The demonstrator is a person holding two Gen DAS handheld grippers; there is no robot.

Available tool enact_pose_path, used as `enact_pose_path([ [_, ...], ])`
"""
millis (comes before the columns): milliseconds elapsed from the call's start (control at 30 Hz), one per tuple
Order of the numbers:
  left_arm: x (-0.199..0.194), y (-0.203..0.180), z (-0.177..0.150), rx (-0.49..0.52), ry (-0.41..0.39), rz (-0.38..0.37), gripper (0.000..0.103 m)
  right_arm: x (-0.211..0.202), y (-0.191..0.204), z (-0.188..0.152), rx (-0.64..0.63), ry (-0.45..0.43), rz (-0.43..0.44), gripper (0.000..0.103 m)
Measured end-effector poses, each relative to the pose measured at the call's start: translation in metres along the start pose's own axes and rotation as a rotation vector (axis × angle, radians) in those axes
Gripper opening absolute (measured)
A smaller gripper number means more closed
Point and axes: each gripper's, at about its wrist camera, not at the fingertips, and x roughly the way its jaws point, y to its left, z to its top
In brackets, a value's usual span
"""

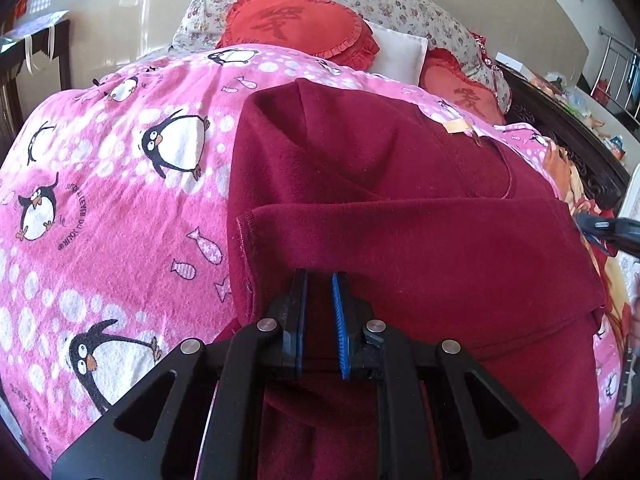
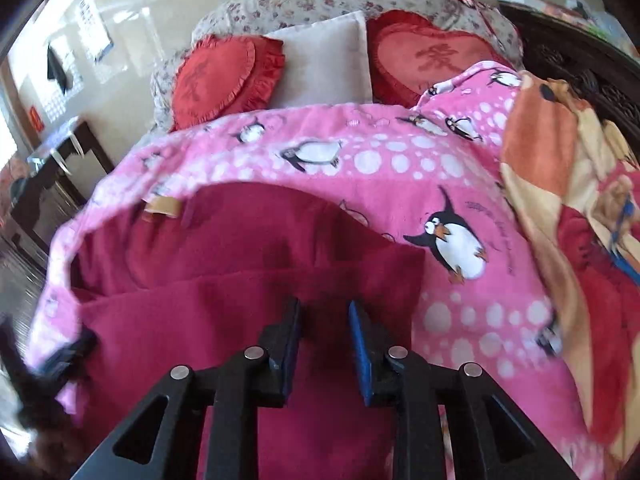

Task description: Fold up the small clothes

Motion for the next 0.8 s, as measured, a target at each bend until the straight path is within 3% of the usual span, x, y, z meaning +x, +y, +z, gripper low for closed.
enact_pose_path([
  [67, 0.000, 0.000, 0.000, 0.003, -0.001, 0.004, 0.012, -0.041, 0.017, -0.016, -0.053, -0.084, 0.030, 0.022],
  [133, 0.000, 0.000, 0.000, 0.012, 0.001, 0.012, 0.012, -0.055, 0.029, -0.041, -0.066, -0.081, 0.055, 0.041],
  [167, -0.001, -0.002, 0.000, 0.024, 0.002, 0.026, 0.012, -0.048, 0.032, -0.054, -0.075, -0.033, 0.041, 0.059],
  [200, 0.000, -0.005, 0.001, 0.038, 0.005, 0.039, 0.012, -0.031, 0.037, -0.070, -0.124, 0.050, 0.001, 0.061],
  [267, 0.000, -0.013, 0.003, 0.075, 0.023, 0.068, 0.012, -0.004, 0.042, -0.093, -0.233, 0.124, -0.099, 0.060],
  [333, -0.008, -0.018, 0.007, 0.123, 0.067, 0.084, 0.012, -0.007, 0.051, -0.102, -0.318, 0.071, -0.151, 0.057],
  [367, -0.020, -0.017, 0.009, 0.120, 0.061, 0.067, 0.012, -0.013, 0.052, -0.100, -0.297, 0.074, -0.163, 0.055],
  [533, -0.091, 0.006, -0.002, 0.141, 0.008, 0.016, 0.012, -0.110, 0.057, -0.109, -0.219, -0.085, -0.045, 0.054],
  [633, -0.129, 0.017, -0.031, 0.166, 0.081, -0.028, 0.013, -0.161, 0.057, -0.142, -0.211, -0.101, 0.002, 0.069],
  [667, -0.138, 0.018, -0.043, 0.174, 0.115, -0.047, 0.015, -0.173, 0.056, -0.158, -0.203, -0.087, 0.005, 0.072],
  [733, -0.160, 0.024, -0.075, 0.186, 0.180, -0.097, 0.036, -0.188, 0.049, -0.189, -0.158, -0.034, 0.029, 0.076],
  [800, -0.179, 0.028, -0.104, 0.212, 0.196, -0.116, 0.054, -0.197, 0.040, -0.219, -0.102, 0.009, 0.035, 0.076],
])
